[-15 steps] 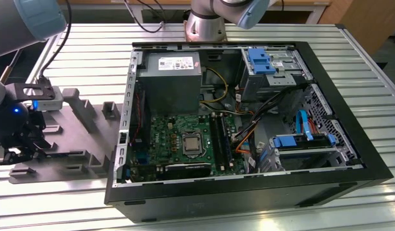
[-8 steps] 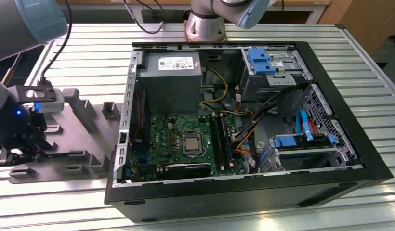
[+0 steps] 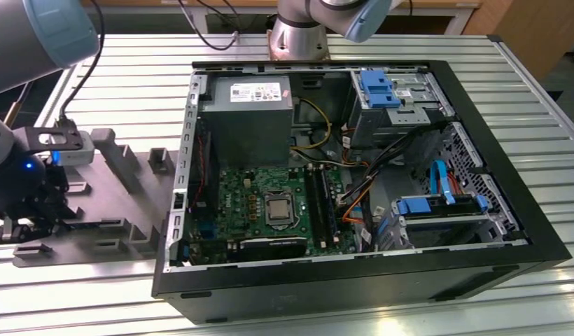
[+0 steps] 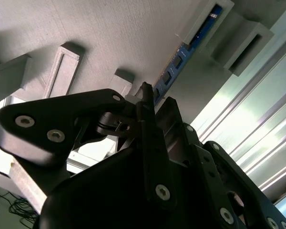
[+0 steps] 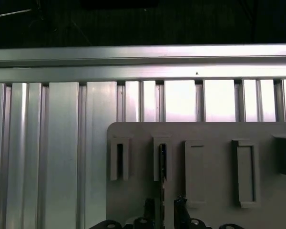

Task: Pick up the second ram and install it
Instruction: 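Pick up the second ram and move it above second insertion slot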

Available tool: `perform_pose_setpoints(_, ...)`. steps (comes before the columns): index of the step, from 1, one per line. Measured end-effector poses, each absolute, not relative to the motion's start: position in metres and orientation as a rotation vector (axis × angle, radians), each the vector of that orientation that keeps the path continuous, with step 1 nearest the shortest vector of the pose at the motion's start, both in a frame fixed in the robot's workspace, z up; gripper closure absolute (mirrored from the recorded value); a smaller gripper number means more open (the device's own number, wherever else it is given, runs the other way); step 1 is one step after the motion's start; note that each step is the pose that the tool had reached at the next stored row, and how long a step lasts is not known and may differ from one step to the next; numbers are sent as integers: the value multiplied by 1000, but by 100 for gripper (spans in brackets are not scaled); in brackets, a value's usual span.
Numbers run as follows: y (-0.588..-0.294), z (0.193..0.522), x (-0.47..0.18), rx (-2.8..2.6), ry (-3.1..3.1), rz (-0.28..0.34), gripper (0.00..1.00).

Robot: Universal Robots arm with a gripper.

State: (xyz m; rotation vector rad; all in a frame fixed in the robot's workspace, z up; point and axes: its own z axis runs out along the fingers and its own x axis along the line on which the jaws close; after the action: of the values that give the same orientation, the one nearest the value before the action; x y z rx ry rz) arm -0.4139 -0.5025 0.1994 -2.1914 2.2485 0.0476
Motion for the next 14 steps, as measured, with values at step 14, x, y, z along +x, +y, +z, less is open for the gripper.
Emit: perform_pose_setpoints(14, -503, 199, -414, -2195, 2245, 48, 72)
